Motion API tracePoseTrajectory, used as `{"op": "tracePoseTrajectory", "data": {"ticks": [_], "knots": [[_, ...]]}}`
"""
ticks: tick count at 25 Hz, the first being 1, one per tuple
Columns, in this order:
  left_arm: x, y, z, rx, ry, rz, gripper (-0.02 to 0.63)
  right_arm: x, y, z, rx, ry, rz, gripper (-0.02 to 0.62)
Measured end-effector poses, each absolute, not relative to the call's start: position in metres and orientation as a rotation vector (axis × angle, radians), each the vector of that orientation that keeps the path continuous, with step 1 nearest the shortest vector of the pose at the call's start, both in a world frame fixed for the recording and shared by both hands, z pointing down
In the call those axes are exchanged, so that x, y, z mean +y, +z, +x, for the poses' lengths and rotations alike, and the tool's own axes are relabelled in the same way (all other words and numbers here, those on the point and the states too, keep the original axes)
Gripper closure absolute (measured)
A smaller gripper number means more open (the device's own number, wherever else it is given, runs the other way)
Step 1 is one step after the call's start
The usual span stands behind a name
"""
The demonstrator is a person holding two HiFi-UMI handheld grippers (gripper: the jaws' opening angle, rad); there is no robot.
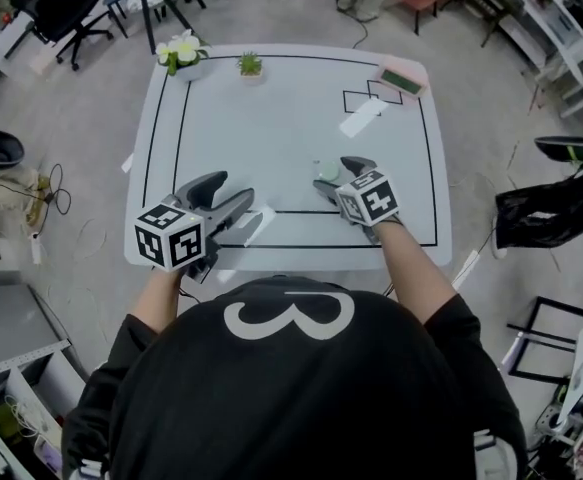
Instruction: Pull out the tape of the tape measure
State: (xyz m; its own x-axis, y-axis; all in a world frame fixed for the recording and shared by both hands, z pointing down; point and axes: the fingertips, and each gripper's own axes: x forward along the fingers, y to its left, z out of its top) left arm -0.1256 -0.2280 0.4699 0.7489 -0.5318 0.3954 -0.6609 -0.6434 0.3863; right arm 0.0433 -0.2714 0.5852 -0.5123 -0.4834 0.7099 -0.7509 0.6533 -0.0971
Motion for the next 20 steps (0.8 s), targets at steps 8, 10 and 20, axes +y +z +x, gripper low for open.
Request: {"op": "tracePoseTrajectory", "data": {"ticks": [8,10,20], "knots": [[-0.232,0.476,-0.123,-0.846,0.328,2.437,0.334,-0.275,0.593,0.042,-2.165,0.509,0.959,0.309],[-0.232,0.477,-0.121,-0.826,0.331,2.435,0.334,-0.275,0.593,0.042,-2.166,0.502,0.96,0.333],[-0.237,0.474,-0.112,-0.774,0.328,2.453,0.336,-0.273,0.587,0.04,-2.186,0.538,0.946,0.371]]}}
